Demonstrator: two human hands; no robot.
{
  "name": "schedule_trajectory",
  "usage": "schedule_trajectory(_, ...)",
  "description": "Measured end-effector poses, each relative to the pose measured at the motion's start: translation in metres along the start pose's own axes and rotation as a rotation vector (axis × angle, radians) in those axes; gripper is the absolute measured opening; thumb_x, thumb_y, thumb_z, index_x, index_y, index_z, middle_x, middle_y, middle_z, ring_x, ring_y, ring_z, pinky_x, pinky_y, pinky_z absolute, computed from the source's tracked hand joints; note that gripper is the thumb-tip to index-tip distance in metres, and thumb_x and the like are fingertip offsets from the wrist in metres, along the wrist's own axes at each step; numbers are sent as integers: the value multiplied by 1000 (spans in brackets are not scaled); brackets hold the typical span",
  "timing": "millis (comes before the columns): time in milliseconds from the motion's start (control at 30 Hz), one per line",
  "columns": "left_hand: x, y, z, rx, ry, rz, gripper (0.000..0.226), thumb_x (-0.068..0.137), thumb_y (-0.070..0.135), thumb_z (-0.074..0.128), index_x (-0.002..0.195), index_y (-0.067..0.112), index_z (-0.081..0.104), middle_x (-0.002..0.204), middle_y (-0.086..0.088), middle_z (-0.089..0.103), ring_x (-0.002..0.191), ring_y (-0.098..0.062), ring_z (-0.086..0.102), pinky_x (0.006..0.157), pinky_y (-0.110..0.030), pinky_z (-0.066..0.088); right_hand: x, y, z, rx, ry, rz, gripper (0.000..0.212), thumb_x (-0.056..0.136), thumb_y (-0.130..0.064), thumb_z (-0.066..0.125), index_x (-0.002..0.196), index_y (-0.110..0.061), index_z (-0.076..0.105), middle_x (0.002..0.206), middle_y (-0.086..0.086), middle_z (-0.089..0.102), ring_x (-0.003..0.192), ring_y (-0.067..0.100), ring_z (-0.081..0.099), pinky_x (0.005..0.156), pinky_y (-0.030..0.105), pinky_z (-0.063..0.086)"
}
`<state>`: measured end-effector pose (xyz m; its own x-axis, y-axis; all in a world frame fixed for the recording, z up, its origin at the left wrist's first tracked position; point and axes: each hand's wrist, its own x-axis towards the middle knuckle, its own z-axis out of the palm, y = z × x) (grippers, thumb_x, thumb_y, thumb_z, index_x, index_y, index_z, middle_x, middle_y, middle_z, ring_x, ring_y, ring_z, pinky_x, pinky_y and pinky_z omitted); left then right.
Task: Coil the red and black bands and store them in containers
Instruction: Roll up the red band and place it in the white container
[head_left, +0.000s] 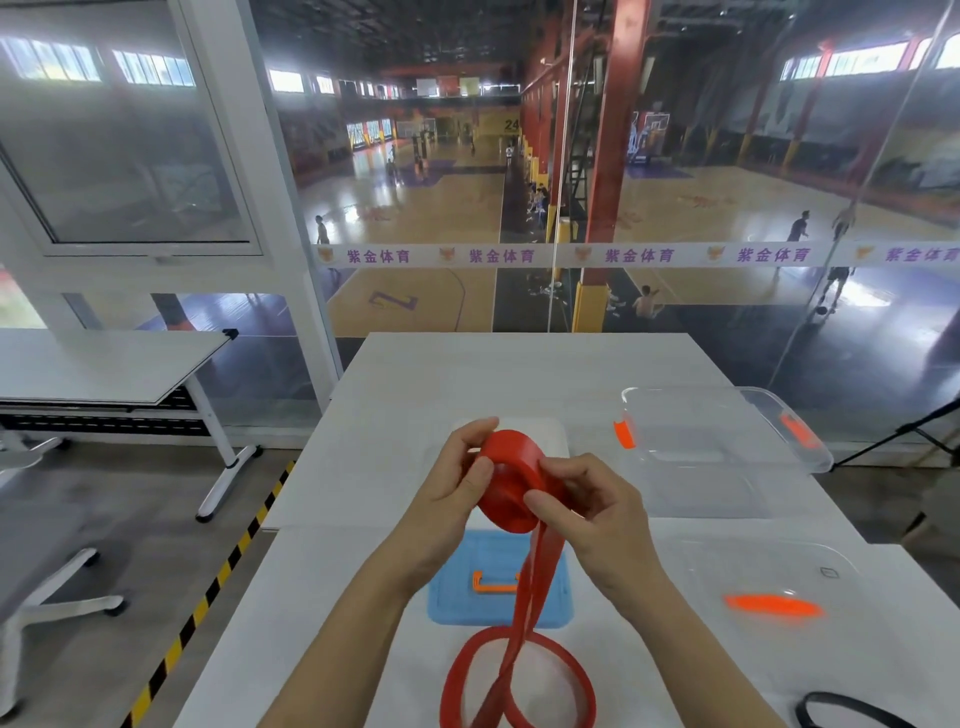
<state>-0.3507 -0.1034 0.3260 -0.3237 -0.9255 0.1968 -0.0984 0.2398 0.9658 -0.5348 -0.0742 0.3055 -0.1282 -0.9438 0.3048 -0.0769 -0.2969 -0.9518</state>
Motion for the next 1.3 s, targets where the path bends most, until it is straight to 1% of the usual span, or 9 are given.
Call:
schedule_trajectory(67,1,4,-5,121,-86,34,38,106,38,47,139,55,40,139,24,47,129,0,50,105,-19,48,0,-2,-1,-13,-6,-4,28,82,-5,86,100,-23,75,98,-8,78,94,14,76,87,27,61)
schedule_trajectory(200,8,9,-11,330,-153,65,30,105,33,52,128,49,40,130,22,48,120,-1,51,101,-29,52,1,-8,-5,-97,-98,-38,29,83,-7,86,100,-28,75,101,-13,77,97,13,75,86,24,60)
schedule_trajectory(333,9,14,-7,420,-140,103,33,108,33,45,137,48,39,132,29,45,125,5,47,102,-16,45,3,-12,-8,-136,-116,-47,30,84,-13,86,101,-35,74,103,-17,76,101,11,74,86,24,61)
schedule_trajectory(567,9,22,-6,359,-12,195,31,102,44,40,133,50,44,126,32,48,125,2,47,96,-8,43,4,4,-13,-48,-112,87,24,101,-13,65,118,-30,66,105,-2,76,100,16,74,92,33,61)
schedule_trajectory(733,14,21,-11,390,-12,205,28,106,37,41,131,50,45,126,24,50,122,-4,51,97,-10,41,0,11,-14,14,-48,170,19,107,-13,54,106,-26,68,92,11,72,76,12,65,70,25,55)
schedule_trajectory(867,12,18,-7,356,10,192,29,105,40,41,133,48,45,128,24,50,123,0,49,97,-8,42,1,12,-12,25,-40,137,13,106,-12,58,101,-18,67,89,1,71,76,11,65,68,23,54)
schedule_trajectory(1000,10,21,5,264,56,176,41,95,58,39,133,46,46,128,29,48,125,3,47,93,-7,45,-5,17,2,13,27,94,11,103,-7,61,102,-15,69,95,2,73,87,25,71,79,38,61)
schedule_trajectory(1067,9,21,10,227,82,164,41,93,60,39,132,49,47,126,30,48,125,3,47,91,-8,47,-7,18,7,11,85,67,16,102,-6,61,102,-18,71,96,-1,74,91,21,72,82,32,61)
schedule_trajectory(1300,10,21,17,118,180,92,31,100,43,39,128,49,52,133,21,54,120,10,49,90,-5,45,-15,14,12,153,56,95,36,84,-1,83,113,-17,67,105,-2,77,105,20,75,91,27,61)
